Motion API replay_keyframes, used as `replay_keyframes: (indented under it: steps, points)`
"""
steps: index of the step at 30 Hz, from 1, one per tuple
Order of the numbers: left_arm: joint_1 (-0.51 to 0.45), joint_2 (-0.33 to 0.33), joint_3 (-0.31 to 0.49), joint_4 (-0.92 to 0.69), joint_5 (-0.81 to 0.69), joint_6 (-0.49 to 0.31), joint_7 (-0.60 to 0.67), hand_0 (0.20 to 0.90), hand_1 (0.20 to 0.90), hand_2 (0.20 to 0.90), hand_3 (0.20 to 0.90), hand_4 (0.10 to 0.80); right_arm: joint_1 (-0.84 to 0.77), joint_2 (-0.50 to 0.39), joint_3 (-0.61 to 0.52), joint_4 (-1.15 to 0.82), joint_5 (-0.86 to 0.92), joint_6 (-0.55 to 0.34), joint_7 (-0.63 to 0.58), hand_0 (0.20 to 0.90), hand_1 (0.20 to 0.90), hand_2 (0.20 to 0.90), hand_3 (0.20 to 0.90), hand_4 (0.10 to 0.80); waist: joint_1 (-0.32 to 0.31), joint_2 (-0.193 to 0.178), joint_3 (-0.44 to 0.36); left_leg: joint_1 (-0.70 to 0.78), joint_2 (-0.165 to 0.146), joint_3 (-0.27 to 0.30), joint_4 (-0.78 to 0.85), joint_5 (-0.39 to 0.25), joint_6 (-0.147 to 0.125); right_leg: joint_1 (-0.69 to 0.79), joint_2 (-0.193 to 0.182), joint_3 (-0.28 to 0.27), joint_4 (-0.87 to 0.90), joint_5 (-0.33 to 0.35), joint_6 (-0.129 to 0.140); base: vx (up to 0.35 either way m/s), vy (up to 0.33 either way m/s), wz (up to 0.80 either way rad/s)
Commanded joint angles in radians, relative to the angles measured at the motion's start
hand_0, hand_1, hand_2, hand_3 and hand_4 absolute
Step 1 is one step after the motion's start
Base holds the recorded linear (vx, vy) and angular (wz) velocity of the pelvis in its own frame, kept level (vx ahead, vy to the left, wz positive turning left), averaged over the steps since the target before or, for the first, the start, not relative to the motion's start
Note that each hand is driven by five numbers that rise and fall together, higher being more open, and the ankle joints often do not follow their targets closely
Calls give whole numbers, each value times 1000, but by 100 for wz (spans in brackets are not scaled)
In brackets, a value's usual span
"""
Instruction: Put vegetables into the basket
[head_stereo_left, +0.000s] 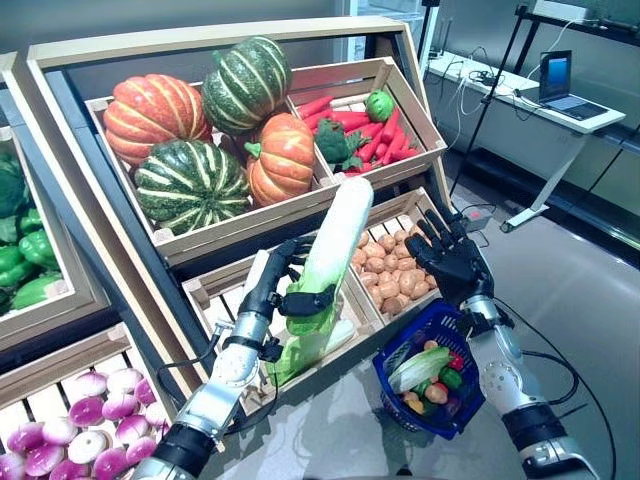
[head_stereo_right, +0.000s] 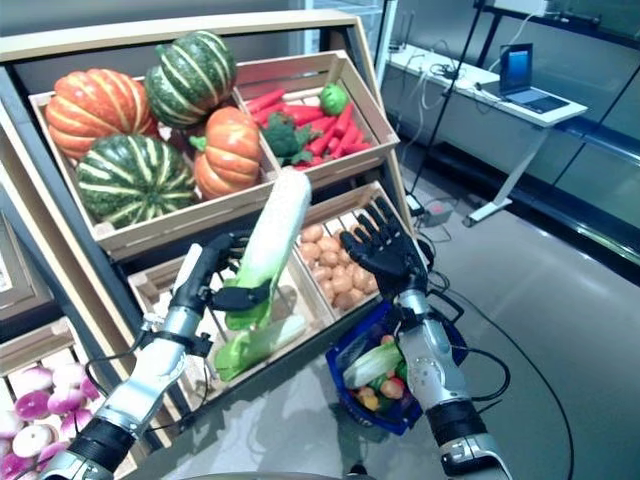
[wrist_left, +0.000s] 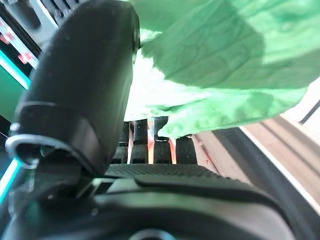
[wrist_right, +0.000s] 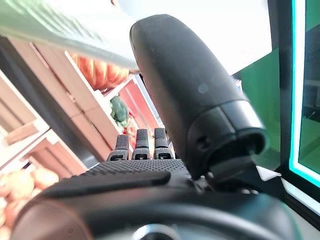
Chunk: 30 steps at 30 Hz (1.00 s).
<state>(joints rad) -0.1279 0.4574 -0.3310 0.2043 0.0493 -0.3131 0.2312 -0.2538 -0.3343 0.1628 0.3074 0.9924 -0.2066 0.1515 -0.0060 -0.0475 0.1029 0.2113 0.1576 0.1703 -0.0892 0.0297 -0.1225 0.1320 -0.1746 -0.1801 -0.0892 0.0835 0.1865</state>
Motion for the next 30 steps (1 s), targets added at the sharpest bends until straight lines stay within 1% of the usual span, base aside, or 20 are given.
replay_keyframes:
  steps: [1,6,10,15,21,30]
  points:
    - [-236,37,-18,-59,40,-181,61,300,300,300,300,400,-152,-22,-60,-71,40,-59,56,900,900,900,900,800,15,-3,-46,-1,-48,-2,7,-83,56,49,14,-24,3,-45,-37,39,9,-2]
    - [-256,52,-38,-48,45,-209,67,300,300,300,300,400,-203,-44,-61,-42,61,-16,59,900,900,900,900,800,17,-3,-53,1,-47,-6,8,-86,51,52,12,-23,3,-49,-37,7,2,0]
    - [-270,55,-45,-52,55,-231,102,300,300,300,300,400,-218,-53,-49,-8,53,28,55,900,900,900,900,800,18,-2,-56,1,-46,-9,8,-86,49,52,10,-23,4,-49,-37,0,0,0]
    - [-269,52,-33,-56,84,-258,178,300,300,300,300,400,-206,-56,-31,46,0,40,9,900,900,900,900,800,18,-5,-58,1,-44,-11,7,-83,47,53,9,-21,4,-49,-40,0,0,0]
    - [-283,53,-24,-67,148,-295,269,300,300,300,300,400,-198,-54,-14,93,15,44,15,900,900,900,900,800,18,-5,-51,-2,-42,-17,6,-81,45,50,6,-21,6,-48,-41,0,0,0]
    - [-288,54,-39,-80,173,-308,268,300,300,300,300,400,-211,-29,7,84,38,41,19,900,900,900,900,800,20,-5,-51,-2,-41,-22,4,-82,41,52,4,-21,4,-48,-38,-1,2,5]
